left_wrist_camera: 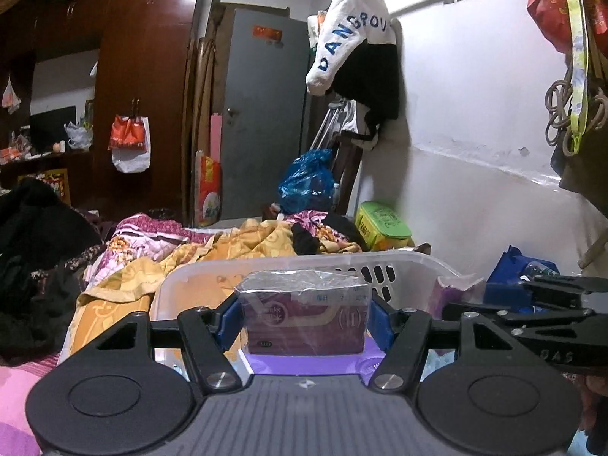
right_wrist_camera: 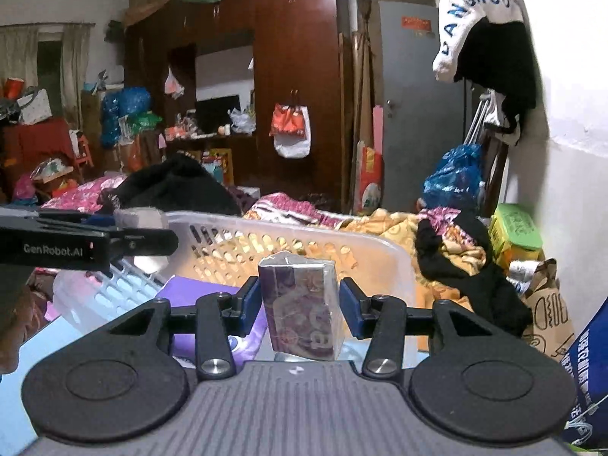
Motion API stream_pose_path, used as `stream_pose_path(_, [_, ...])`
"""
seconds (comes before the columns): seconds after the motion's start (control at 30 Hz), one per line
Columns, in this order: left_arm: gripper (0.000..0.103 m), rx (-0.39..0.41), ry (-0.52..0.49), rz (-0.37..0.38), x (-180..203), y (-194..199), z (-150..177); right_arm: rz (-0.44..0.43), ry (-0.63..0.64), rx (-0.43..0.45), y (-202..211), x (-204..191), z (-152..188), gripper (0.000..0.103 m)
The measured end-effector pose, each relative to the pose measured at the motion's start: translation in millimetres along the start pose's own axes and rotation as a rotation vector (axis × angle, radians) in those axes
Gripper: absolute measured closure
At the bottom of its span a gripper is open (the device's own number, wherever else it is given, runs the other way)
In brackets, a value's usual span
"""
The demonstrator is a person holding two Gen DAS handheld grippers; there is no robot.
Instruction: Organize objects
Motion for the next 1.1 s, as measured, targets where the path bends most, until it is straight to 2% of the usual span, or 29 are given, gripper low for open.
stream_pose_path(0.03, [0.031,0.008,0.010,-0.001,-2,0,0,0.002,-0.001,0.007,1,0,-1,0.045])
stream_pose_path(0.1, [0.013,0.017,0.039,0.023,-3,-2,-1,0.018,-0.007,0.023,5,2,-3,0.005])
stream_pose_path(0.13, [0.010,0.026,0.040,0.030,-3,0,-1,0.035,-0.008,0.041,9,5,-4,0.000])
stream_pose_path(0.2, [0.002,0.055,0.025,0.010,-2,7,-2,0.051,-0.027,0.089,17,10,-8,0.000])
stream_pose_path(0.33, [0.000,0.099,0.023,0.020,8,34,-1,0.012,-0.072,0.098,40,17,2,0.000])
stream_pose_path(0.43, [0.000,0.150,-0.029,0.039,25,69,11,-0.007,-0.087,0.120,67,23,23,0.000])
stream_pose_path(0.53, [0.000,0.131,-0.035,0.053,36,97,43,-0.027,-0.099,0.158,95,30,53,0.000])
stream_pose_path(0.63, [0.000,0.130,-0.009,0.063,44,118,82,-0.040,-0.167,0.177,116,38,80,0.000])
stream_pose_path(0.73, [0.000,0.139,-0.002,0.105,57,133,114,-0.078,-0.248,0.191,131,35,102,0.000])
stream_pose_path(0.83, [0.001,0.138,-0.013,0.117,70,134,137,-0.049,-0.190,0.216,133,16,106,0.000])
stream_pose_path(0.93, [0.007,0.126,-0.020,0.099,74,126,141,-0.025,-0.092,0.265,132,-6,100,0.002])
stream_pose_path(1.1, [0.013,0.124,0.016,0.136,71,115,146,-0.039,0.001,0.299,129,-30,94,0.025])
Point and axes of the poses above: each gripper's, at about its wrist camera, not at the fingertips, and y roughly against the way its jaws point, x to its right, z to its underside, the point moved 10 cm from there along -y, roughly the way its jaws point, and after that the axes turned 15 degrees about z, right-handed, at the moved point
